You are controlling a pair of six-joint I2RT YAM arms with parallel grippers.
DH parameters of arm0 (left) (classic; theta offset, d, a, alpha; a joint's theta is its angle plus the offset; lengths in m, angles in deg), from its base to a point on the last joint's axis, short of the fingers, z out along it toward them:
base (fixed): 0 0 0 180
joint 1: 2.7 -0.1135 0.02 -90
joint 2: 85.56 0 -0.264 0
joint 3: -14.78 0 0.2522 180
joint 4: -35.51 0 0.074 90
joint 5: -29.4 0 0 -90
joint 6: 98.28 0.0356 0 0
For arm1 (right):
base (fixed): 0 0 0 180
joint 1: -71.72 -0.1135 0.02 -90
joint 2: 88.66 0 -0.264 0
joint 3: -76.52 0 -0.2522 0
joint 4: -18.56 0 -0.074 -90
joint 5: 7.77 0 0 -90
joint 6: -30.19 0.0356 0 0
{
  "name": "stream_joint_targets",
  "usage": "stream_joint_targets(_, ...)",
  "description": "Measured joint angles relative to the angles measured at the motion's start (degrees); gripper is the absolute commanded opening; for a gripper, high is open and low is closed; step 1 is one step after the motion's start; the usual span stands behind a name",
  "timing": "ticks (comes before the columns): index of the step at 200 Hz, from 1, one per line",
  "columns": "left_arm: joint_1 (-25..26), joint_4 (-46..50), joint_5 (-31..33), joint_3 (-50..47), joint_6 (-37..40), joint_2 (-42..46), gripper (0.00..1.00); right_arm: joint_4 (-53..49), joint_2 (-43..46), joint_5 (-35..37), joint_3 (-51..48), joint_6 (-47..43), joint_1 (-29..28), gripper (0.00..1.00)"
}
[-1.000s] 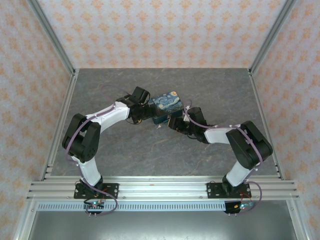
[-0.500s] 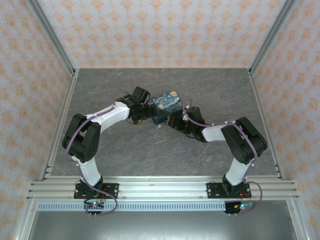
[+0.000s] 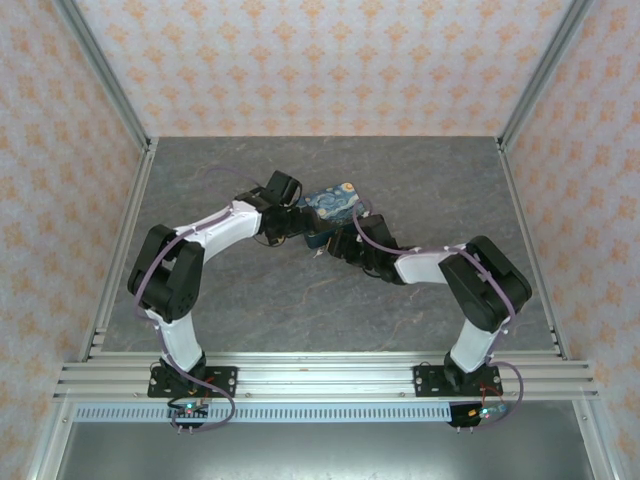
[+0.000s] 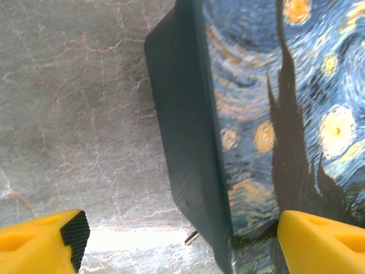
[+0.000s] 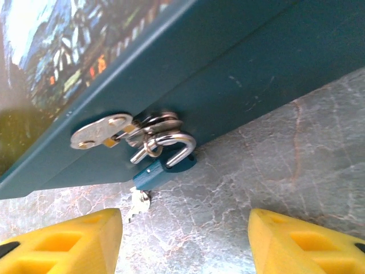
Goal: Unlock the padlock with the key
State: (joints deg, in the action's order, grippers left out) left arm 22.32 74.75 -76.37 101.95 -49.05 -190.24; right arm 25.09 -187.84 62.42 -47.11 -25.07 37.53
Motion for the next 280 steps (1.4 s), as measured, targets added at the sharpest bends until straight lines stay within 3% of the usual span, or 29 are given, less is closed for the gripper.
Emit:
stream_joint_targets(71, 0.0, 0.9, 0.2, 11.3, 0.3, -8.8, 0.87, 0.2, 8.1, 1.2, -3.3, 3.0, 3.0, 0.62)
stream_joint_targets(158, 0.0, 2.4, -0.3, 29.3, 0.3, -21.4, 0.87, 0.7, 8.5, 0.2, -4.8, 5.4, 5.0, 0.62)
stream_joint_targets(213, -0.7, 2.6, -0.5, 27.0, 0.3, -19.8, 0.87, -6.9, 6.0, 5.5, 0.7, 6.0, 0.2, 0.66)
stream_joint_targets(280, -3.5, 3.0, -0.2, 20.4, 0.2, -12.2, 0.87, -24.0, -3.5, 15.4, 18.1, 8.2, -5.2, 0.55)
